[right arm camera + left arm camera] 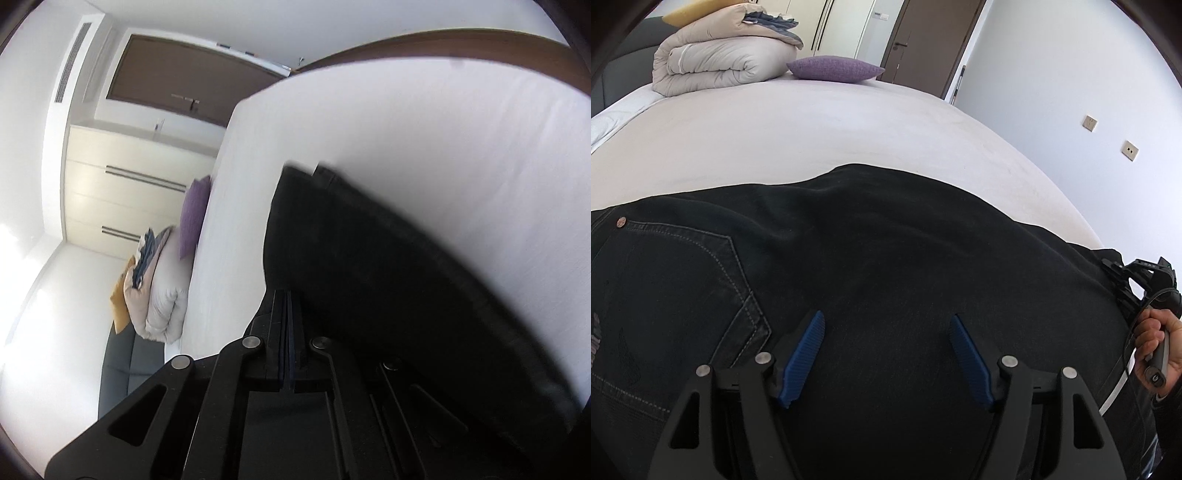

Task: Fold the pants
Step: 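Fold the held end over toward the waistband and open the right tool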

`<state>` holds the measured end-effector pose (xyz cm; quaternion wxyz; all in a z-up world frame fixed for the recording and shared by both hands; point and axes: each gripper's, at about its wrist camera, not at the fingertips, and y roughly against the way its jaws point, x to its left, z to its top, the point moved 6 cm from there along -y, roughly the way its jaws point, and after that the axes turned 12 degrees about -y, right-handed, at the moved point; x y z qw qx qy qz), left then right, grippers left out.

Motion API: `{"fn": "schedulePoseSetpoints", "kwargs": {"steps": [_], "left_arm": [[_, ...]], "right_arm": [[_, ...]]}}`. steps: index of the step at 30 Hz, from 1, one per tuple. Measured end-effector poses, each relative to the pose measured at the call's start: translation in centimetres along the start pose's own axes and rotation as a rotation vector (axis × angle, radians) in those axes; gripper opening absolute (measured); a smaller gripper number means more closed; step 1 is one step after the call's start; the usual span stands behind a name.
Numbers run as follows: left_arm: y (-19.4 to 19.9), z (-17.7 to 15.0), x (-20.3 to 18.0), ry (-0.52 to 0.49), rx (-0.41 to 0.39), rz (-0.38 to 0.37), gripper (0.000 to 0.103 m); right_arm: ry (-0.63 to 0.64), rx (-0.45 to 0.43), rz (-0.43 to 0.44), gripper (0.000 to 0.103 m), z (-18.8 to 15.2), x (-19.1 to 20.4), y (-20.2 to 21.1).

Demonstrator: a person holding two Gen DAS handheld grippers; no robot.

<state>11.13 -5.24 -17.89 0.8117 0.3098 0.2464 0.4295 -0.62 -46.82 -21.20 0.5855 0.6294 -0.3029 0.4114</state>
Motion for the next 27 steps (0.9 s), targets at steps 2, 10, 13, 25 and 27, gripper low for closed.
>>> {"fn": "schedulePoseSetpoints", "kwargs": {"steps": [2,10,13,25,27], "left_arm": [[0.6,-0.1,0.3,0.005,-0.003,0.005,0.07],[4.3,3.4,6.5,0.069,-0.083,0.059,0.067],[3.1,4.9,10.3,0.053,-0.025,0.126,0.068],[-2.0,3.8,19.0,0.117,0.091,0.129,0.05],[-2.9,4.5,19.6,0.118,0.103,0.134,0.05]], "right_arm": [[0.008,-0.05,-0.028,0.0,1.4,-0.1,1.7],[0.072,0.016,0.009,0.0,-0.4,3.0,4.2],[0.184,0.209,0.048,0.0,-8.0,7.2,-0.6],[0.194,0.322,-0.087,0.0,-12.1,2.1,-6.5],[0.155,0.24,-0.102,0.0,-9.6,0.9,-5.5]]}}
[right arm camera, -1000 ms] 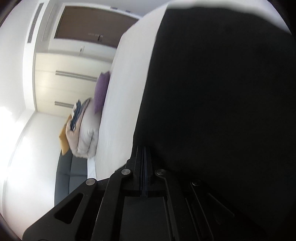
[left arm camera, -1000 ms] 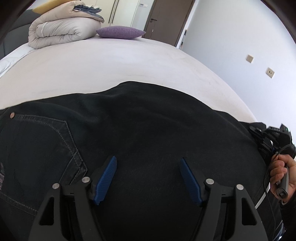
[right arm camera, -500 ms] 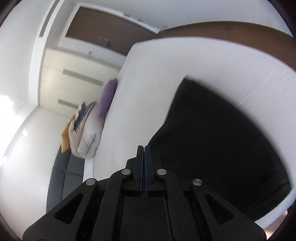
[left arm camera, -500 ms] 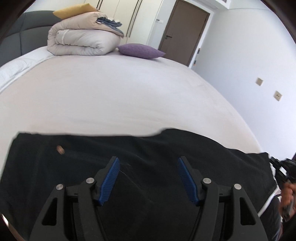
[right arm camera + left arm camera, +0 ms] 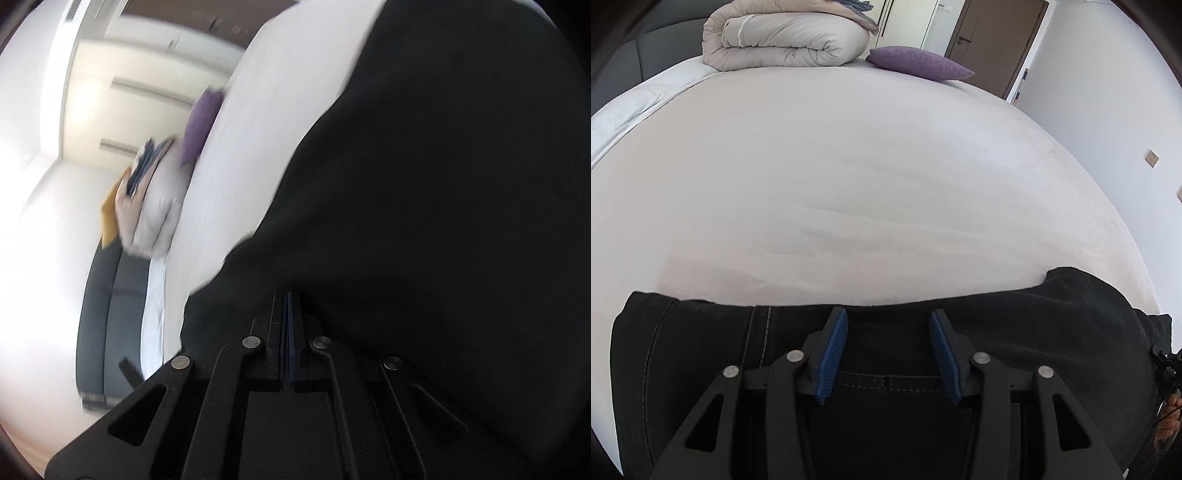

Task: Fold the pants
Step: 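Fold the held end over toward the waistband and open the right tool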

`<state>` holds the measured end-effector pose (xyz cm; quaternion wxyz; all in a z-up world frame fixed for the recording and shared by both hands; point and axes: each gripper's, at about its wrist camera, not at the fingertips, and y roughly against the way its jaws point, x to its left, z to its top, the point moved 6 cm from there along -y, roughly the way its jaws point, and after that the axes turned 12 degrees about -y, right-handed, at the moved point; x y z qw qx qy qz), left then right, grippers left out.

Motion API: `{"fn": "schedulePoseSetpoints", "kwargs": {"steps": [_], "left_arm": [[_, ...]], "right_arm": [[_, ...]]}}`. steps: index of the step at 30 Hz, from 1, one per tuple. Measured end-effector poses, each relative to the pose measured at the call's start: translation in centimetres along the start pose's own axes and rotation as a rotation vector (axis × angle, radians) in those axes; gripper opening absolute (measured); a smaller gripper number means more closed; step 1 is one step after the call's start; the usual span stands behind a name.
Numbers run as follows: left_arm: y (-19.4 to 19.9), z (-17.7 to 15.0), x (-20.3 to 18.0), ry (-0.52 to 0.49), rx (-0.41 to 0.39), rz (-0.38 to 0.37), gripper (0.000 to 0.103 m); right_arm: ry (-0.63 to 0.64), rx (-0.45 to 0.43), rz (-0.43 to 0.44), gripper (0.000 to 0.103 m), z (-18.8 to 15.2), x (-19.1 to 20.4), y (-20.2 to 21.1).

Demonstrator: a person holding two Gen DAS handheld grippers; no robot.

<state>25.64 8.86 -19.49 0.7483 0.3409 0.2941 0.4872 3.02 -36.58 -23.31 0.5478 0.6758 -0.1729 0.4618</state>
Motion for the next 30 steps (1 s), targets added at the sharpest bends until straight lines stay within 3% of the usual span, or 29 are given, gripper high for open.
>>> {"fn": "schedulePoseSetpoints", "kwargs": {"steps": [1,4,8,10,12,15,17,19,20,22,25,30], "left_arm": [[-0.5,0.3,0.1,-0.007,0.01,0.007,0.05],[-0.6,0.6,-0.1,-0.027,0.014,0.029,0.05],[1.4,0.4,-0.3,-0.035,0.015,0.1,0.049],[3.1,0.3,-1.6,-0.025,-0.024,0.092,0.05],[4.3,-0.1,-3.3,-0.035,-0.058,0.06,0.058],[4.2,-1.3,-6.4,-0.096,-0.037,0.054,0.067],[3.3,-3.3,-7.5,-0.098,0.007,0.052,0.07],[3.3,-5.1,-7.8,-0.107,-0.007,0.079,0.07],[3.8,-5.5,-7.8,-0.105,-0.019,0.082,0.07],[4.2,-5.8,-7.5,-0.075,-0.022,0.069,0.07],[4.3,-6.3,-7.1,-0.053,-0.019,0.056,0.07],[5.0,-6.9,-7.2,-0.048,-0.011,0.067,0.07]], "right_arm": [[-0.027,-0.034,-0.003,0.0,2.6,-1.1,1.2],[-0.043,-0.113,-0.027,0.0,4.8,-2.9,4.9],[-0.017,-0.09,0.022,0.0,5.8,-3.4,9.3],[0.046,-0.033,0.06,0.002,4.3,-0.6,8.1],[0.106,0.069,0.101,0.002,1.6,2.6,4.7],[0.174,0.235,0.129,0.002,-3.0,6.1,-1.0],[0.202,0.3,0.114,0.002,-5.7,7.0,-3.5],[0.157,0.314,0.08,0.002,-6.2,5.7,-5.1],[0.118,0.303,0.065,0.0,-5.9,4.2,-4.9],[0.086,0.261,0.118,0.0,-6.3,1.8,-3.2],[0.068,0.135,0.086,0.0,-3.7,-1.4,0.0],[-0.051,-0.057,0.063,0.0,3.5,-8.9,10.2]]}}
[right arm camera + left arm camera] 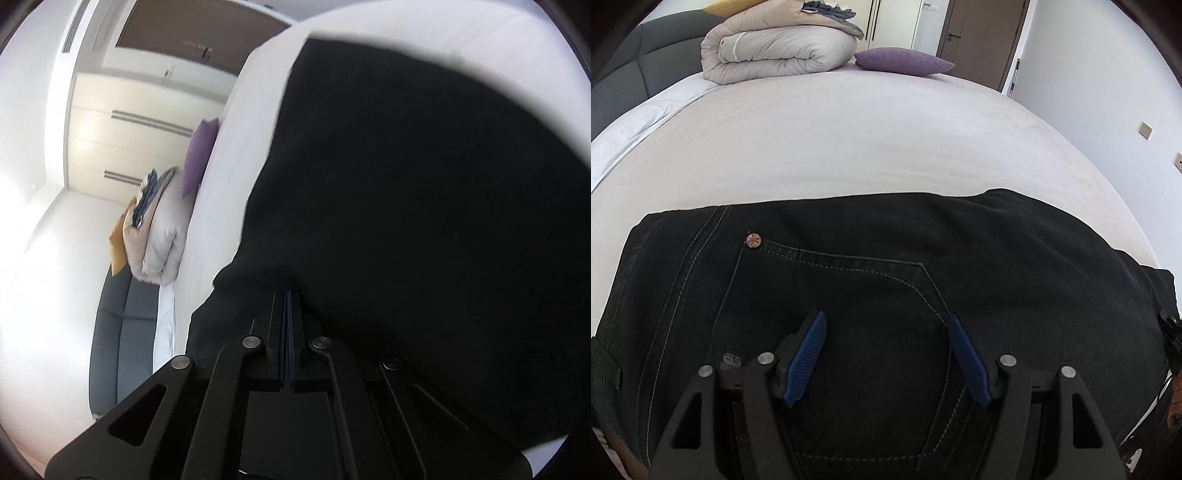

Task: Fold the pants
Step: 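Fold the held end over toward the waistband and open the right tool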

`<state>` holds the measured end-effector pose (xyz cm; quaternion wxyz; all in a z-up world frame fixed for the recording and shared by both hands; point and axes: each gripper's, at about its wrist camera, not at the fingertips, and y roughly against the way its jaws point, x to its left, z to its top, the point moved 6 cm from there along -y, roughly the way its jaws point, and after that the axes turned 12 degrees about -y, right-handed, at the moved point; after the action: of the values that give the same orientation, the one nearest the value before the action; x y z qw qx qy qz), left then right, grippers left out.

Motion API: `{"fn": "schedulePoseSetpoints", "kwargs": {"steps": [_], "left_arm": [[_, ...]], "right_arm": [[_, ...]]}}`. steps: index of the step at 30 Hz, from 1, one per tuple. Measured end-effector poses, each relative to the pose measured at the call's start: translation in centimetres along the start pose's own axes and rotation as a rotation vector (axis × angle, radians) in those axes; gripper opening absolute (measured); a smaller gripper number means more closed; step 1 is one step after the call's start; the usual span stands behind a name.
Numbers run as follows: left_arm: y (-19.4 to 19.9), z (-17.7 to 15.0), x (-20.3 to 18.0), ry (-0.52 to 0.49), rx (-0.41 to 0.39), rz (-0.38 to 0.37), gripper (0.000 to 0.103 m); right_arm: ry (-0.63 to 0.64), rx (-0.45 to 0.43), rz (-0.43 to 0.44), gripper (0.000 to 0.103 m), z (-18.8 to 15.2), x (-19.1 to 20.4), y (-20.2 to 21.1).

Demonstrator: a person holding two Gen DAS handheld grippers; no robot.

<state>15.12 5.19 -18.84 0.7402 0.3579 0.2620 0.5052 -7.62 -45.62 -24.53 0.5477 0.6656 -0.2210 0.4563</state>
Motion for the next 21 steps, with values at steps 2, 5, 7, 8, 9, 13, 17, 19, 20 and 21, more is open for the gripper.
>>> {"fn": "schedulePoseSetpoints", "kwargs": {"steps": [2,5,7,8,9,13,17,19,20,21], "left_arm": [[0.5,-0.5,0.0,0.01,0.003,0.001,0.07],[1.0,-0.8,0.0,0.021,0.016,0.002,0.07],[1.5,-1.3,-0.2,0.018,0.025,0.009,0.07],[1.9,-1.6,-0.3,0.018,0.03,0.016,0.07],[2.3,-1.7,-0.5,0.018,0.032,0.027,0.07],[4.7,-0.8,-3.3,0.028,-0.062,-0.035,0.069],[4.1,1.0,-9.5,0.005,-0.092,-0.214,0.074],[2.2,0.7,-13.2,-0.066,-0.047,-0.255,0.074],[1.2,0.1,-14.4,-0.086,-0.011,-0.262,0.074],[0.6,-0.8,-15.5,-0.109,0.013,-0.249,0.075]], "right_arm": [[-0.015,-0.058,-0.02,0.0,1.1,-2.0,3.7],[-0.052,-0.112,-0.049,0.0,2.1,-4.4,7.8],[-0.036,-0.152,-0.087,0.0,2.4,-4.4,10.1],[-0.01,-0.182,-0.108,0.0,2.7,-3.9,11.2],[0.01,-0.204,-0.112,0.006,2.7,-2.3,12.6],[0.101,-0.156,0.001,0.008,1.9,4.2,11.8],[0.145,0.066,0.124,0.044,-1.8,8.6,6.1],[0.165,0.139,0.095,0.054,-4.0,8.9,2.2],[0.17,0.158,0.049,0.054,-4.8,8.9,0.3],[0.16,0.193,-0.02,0.052,-5.4,7.4,-0.9]]}}
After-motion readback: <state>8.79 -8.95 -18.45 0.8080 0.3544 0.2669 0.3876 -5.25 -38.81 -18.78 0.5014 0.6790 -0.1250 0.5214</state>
